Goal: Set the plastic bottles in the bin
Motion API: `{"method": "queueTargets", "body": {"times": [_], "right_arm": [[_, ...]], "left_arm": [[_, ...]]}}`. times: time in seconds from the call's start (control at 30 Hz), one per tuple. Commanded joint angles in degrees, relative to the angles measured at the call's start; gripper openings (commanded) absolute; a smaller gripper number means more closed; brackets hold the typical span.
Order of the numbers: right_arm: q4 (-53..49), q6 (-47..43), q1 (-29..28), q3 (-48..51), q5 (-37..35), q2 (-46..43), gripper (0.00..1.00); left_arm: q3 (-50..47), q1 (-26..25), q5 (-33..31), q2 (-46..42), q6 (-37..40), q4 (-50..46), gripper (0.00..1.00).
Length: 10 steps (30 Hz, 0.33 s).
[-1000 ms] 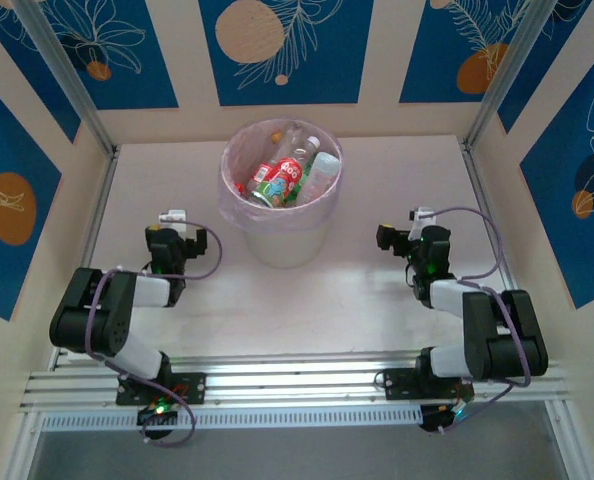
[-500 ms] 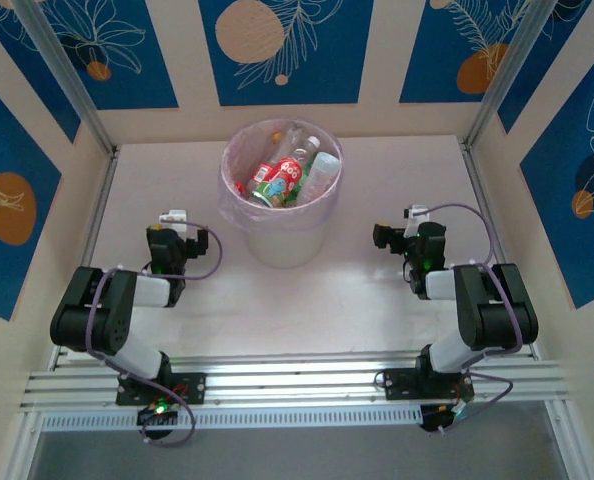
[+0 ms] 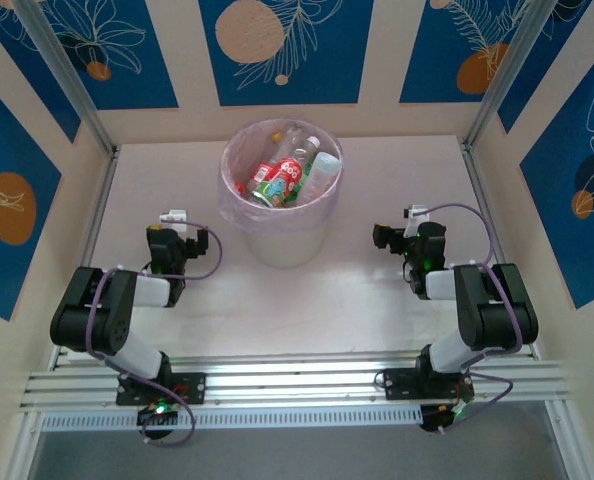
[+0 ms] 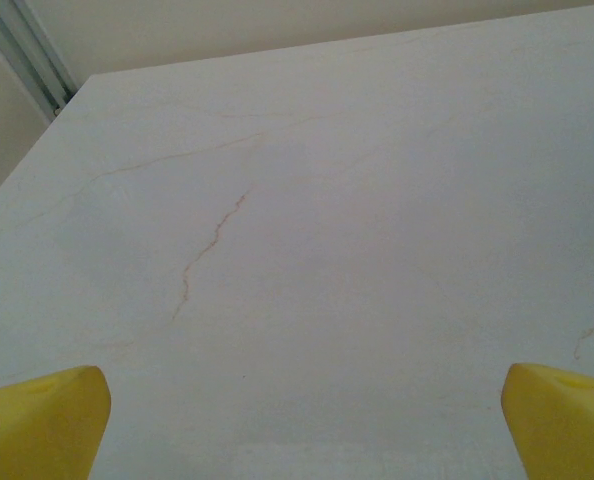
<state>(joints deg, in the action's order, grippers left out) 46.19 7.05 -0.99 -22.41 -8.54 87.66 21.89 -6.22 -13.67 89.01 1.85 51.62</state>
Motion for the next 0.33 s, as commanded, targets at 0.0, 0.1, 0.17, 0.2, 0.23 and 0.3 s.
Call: {"method": "queueTargets", "body": {"times": [0.0,0.1,0.17,0.2,0.23,0.3], "right_arm": [[0.33,-1.07,0.38,-1.26,0.8,-0.27,0.99],[0.28,-0.98,0.42,-1.39,0.88,-0.2,0.99],[0.2,-0.9,0.62,-1.41,1.15,-0.21,0.99],[0.21,-0.88,0.57,-1.32,1.15,-0.29,0.99],[0.41,-0.87,0.56,-1.22,1.14,-0.38,0.99],[0.64,-0.9,0.47,-1.08,1.07,-0.38,0.99]], "left_arm": [[-0.45,0.71,0.97,0.46,-0.62,2.28,1.0],[-0.44,0.68,0.93,0.5,-0.62,2.33,1.0],[-0.46,0.69,0.95,0.46,-0.62,2.37,1.0],[-0.55,0.68,0.97,0.46,-0.62,2.44,1.0],[-0.54,0.68,0.97,0.42,-0.62,2.43,1.0],[-0.53,0.68,0.92,0.38,-0.62,2.53,1.0]]}}
